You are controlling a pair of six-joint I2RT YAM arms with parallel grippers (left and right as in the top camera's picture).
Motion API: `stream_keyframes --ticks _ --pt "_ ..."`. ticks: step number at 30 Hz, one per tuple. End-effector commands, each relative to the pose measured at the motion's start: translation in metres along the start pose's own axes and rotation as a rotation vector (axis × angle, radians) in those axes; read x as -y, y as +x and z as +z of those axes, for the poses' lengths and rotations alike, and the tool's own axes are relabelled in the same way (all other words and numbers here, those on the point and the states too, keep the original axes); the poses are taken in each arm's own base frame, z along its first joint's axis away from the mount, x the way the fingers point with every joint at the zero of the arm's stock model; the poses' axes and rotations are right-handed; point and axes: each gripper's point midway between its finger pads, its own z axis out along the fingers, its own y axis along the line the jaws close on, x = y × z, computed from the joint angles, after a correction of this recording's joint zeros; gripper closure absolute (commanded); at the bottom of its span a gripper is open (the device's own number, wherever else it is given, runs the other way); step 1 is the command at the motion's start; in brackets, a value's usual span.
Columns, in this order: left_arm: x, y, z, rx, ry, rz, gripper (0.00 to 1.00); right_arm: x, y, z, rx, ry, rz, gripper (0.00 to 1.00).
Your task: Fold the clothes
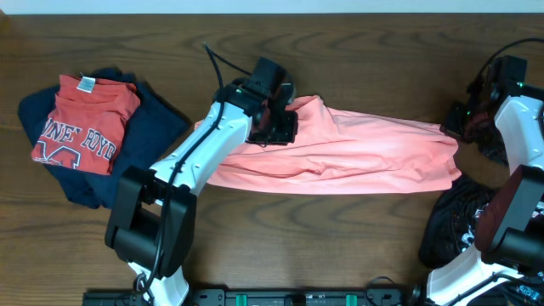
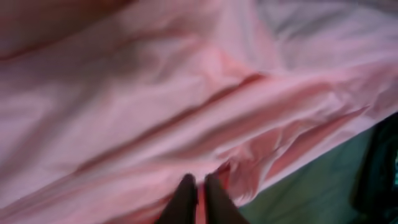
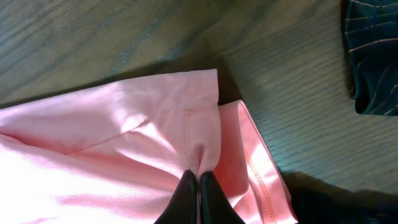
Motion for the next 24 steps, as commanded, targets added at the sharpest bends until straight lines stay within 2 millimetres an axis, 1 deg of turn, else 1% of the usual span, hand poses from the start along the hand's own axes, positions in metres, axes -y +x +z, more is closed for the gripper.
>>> stream_keyframes --ticks 1,2,5,6,9,14,18,21,23,24 --pt "0.009 -0.021 -0.004 0.081 0.037 0.027 0.42 0.008 -0.006 -0.009 0.027 0.026 0.028 0.99" --pt "0.012 -0.031 -0.005 0.122 0.047 0.042 0.34 0.008 -0.005 -0.009 0.025 0.026 0.028 0.99" --pt "0.021 -0.057 -0.005 0.228 0.079 0.084 0.23 0.008 -0.003 -0.009 0.018 0.027 0.029 0.99" --pt "0.023 -0.065 -0.003 0.258 0.089 0.096 0.21 0.008 -0.003 -0.009 0.016 0.028 0.029 0.99" --pt "0.023 -0.079 0.007 0.303 0.106 0.114 0.21 0.006 -0.003 -0.009 0.015 0.021 0.028 0.99" --pt "0.021 -0.095 0.037 0.350 0.126 0.139 0.21 0.006 -0.003 -0.009 0.014 0.017 0.028 0.99" --pt "0.019 -0.104 0.057 0.387 0.136 0.159 0.21 0.005 -0.003 -0.009 0.017 0.016 0.027 0.99" --pt "0.014 -0.108 0.071 0.404 0.129 0.163 0.21 0.004 -0.003 -0.009 0.017 0.016 0.025 0.99" --pt "0.011 -0.107 0.082 0.398 0.128 0.162 0.25 0.004 -0.003 -0.009 0.017 0.016 0.024 0.99" --pt "0.009 -0.105 0.085 0.392 0.126 0.160 0.30 0.004 -0.003 -0.009 0.017 0.016 0.024 0.99"
